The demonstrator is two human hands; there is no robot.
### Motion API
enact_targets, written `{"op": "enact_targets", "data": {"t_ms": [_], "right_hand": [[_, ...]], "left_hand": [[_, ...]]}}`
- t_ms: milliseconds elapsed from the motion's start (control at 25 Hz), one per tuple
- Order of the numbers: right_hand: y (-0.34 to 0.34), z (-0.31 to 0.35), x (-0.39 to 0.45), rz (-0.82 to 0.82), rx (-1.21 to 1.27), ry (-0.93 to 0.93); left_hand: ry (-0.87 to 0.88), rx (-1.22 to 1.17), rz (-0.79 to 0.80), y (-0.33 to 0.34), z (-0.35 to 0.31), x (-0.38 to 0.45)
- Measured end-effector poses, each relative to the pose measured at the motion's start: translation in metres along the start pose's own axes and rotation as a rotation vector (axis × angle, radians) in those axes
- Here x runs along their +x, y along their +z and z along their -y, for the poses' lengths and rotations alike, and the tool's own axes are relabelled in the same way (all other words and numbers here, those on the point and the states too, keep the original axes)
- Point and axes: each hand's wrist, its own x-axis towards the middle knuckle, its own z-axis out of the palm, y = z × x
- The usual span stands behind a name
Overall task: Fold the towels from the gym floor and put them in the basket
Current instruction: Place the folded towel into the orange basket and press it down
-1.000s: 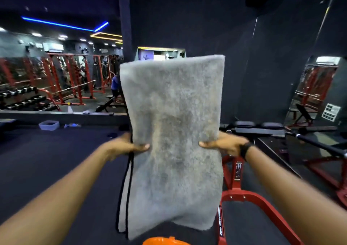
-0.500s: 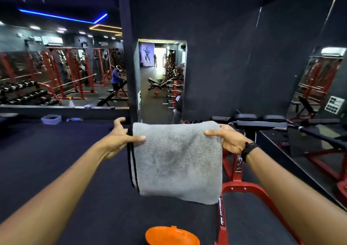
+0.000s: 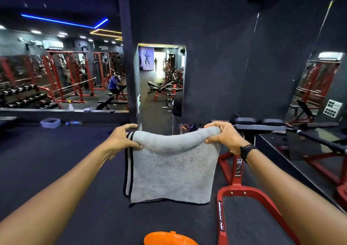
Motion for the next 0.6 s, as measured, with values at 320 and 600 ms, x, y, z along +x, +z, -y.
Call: {"op": "enact_targets", "data": {"t_ms": [320,600], "right_hand": [[-0.021,0.013,0.003,0.024,-0.156,-0.051],[-0.019,0.007,0.002,-0.08,-0.435,-0.142]], "left_hand": [[-0.022,-0.268,-0.032,0.005,-0.006,-0.007],[0.18,0.562,0.0,-0.011,-0.005,-0.001]]}}
